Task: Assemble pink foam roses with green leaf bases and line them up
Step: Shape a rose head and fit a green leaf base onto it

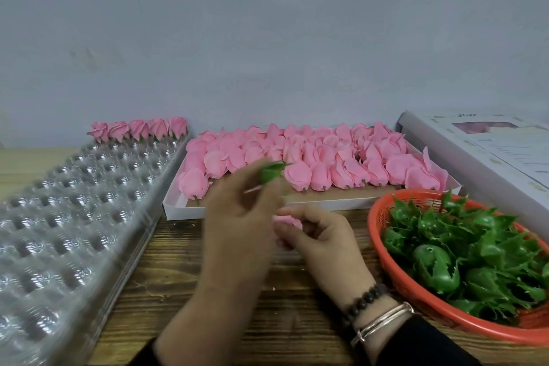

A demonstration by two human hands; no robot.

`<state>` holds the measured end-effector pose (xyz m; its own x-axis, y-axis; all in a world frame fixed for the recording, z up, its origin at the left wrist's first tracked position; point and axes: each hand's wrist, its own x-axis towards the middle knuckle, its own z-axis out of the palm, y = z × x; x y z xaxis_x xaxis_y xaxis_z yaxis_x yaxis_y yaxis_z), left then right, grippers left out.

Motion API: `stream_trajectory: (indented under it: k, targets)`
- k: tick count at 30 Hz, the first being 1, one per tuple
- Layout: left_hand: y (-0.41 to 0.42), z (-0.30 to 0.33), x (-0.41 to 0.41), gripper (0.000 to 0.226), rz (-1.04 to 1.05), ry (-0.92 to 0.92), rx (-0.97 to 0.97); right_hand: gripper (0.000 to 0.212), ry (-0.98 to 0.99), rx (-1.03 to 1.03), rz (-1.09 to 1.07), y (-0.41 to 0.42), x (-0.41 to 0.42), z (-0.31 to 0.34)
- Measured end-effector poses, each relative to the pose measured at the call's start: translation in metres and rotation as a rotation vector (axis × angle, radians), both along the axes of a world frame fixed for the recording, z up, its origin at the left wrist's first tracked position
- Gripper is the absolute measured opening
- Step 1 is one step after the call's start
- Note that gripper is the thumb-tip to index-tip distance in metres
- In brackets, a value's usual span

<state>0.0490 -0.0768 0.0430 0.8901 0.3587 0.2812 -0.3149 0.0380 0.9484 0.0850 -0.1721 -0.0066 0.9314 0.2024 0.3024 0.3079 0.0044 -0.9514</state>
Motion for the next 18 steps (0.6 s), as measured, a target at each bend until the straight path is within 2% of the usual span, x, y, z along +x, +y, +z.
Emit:
stream_trajectory:
  k: [3,5,10,14,18]
  targets:
    - [0.047,-0.025,0.003,0.021,0.134,0.058,-0.217,0.03,-0.013,0.025,0.006,0.0,0.0,0.003]
    - [0.058,-0.039,0.007,0.02,0.15,0.097,-0.307,0.029,-0.018,0.038,-0.018,0.0,0.001,0.0]
    - [0.055,-0.053,0.017,0.017,-0.091,0.189,-0.548,0.023,-0.028,0.193,-0.058,-0.002,-0.003,0.009]
    - [0.051,-0.055,0.019,0.02,-0.202,0.209,-0.614,0.017,-0.063,0.256,-0.056,-0.002,-0.004,0.01]
    - [0.047,-0.056,0.018,0.022,-0.249,0.226,-0.609,0.022,-0.094,0.162,-0.033,0.001,-0.005,0.009]
